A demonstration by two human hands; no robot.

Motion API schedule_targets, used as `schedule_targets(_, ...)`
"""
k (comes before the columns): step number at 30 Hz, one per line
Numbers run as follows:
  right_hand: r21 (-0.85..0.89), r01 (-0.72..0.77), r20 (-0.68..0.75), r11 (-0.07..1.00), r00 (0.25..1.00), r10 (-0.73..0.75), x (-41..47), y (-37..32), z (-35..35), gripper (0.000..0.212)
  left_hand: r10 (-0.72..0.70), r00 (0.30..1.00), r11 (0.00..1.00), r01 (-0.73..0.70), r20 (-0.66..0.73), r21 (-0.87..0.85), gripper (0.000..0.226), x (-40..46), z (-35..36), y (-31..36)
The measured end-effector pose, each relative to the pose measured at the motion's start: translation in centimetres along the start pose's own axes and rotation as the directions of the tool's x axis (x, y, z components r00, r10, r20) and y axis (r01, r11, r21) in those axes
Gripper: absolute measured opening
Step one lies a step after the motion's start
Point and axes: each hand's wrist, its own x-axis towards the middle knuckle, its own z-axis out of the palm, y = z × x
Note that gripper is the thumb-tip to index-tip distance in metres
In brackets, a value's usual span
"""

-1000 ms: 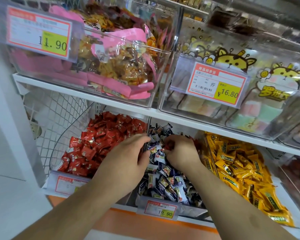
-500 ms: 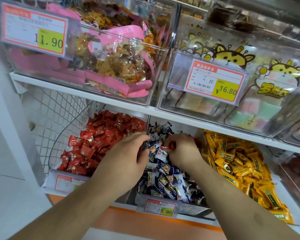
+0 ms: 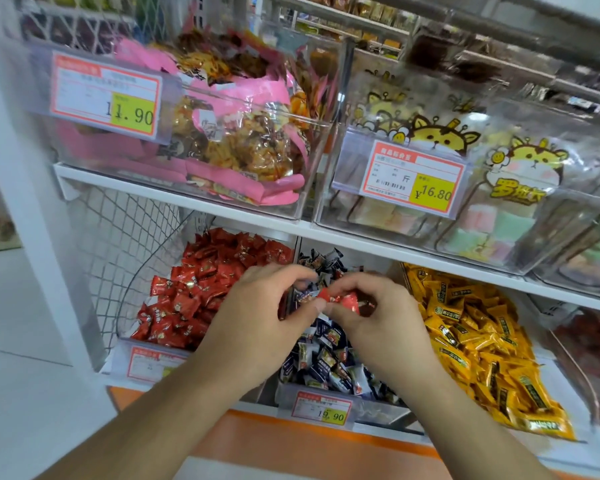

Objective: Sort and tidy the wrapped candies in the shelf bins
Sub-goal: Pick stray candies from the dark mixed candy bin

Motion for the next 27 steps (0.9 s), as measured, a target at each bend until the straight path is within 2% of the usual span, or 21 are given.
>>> schedule_targets(2, 0.019, 0.022, 0.012, 1.000, 1.000, -0.022, -0.9, -0.9, 0.2, 0.016, -0.056, 0.998, 0.992, 0.058, 0.015, -0.114, 0.020, -0.5, -0.4, 0.7)
schedule_targets(5, 0.104, -0.018, 0.049, 0.994, 0.999, 0.013, -1.7, -1.9, 0.6, 0.021, -0.105, 0.994, 0.985, 0.101, -0.022, -0.138, 0.006, -0.8, -1.2, 0.7)
schedule_targets(8, 0.166, -0.053, 0.048, 0.985, 0.998, 0.046, -2.0, -2.4, 0.9, 0.027, -0.163, 0.983, 0.983, 0.154, -0.089, -0.099, 0.008, -0.5, -2.9, 0.1)
schedule_targets(12, 0.142, -0.014, 0.026, 0.990, 1.000, 0.010, -0.8, -3.3, 1.8, 0.019, -0.265, 0.932, 0.963, 0.269, -0.248, -0.019, 0.011, 0.1, -4.9, -1.7)
schedule_targets(15, 0.202, 0.015, 0.066, 0.979, 0.997, -0.029, 0.7, -4.9, 3.2, 0.027, -0.304, 0.912, 0.941, 0.333, -0.275, 0.064, 0.012, 0.3, -5.3, -3.2)
schedule_targets(18, 0.099, 0.033, 0.151, 0.995, 0.987, -0.048, 1.3, -5.2, 4.1, 0.048, -0.298, 0.919, 0.929, 0.342, -0.259, 0.145, 0.031, 0.2, -5.1, -3.7)
schedule_targets(22, -0.050, 0.051, 0.130, 0.997, 0.991, -0.044, 0.2, -3.4, 2.4, 0.043, -0.279, 0.933, 0.945, 0.308, -0.227, 0.106, 0.028, 0.4, -4.7, -3.0)
schedule_targets(27, -0.179, -0.077, -0.022, 0.981, 0.997, 0.074, -1.1, 0.2, -2.8, 0.038, -0.141, 0.980, 0.982, 0.157, -0.143, 0.108, 0.024, -0.2, -2.7, -0.9)
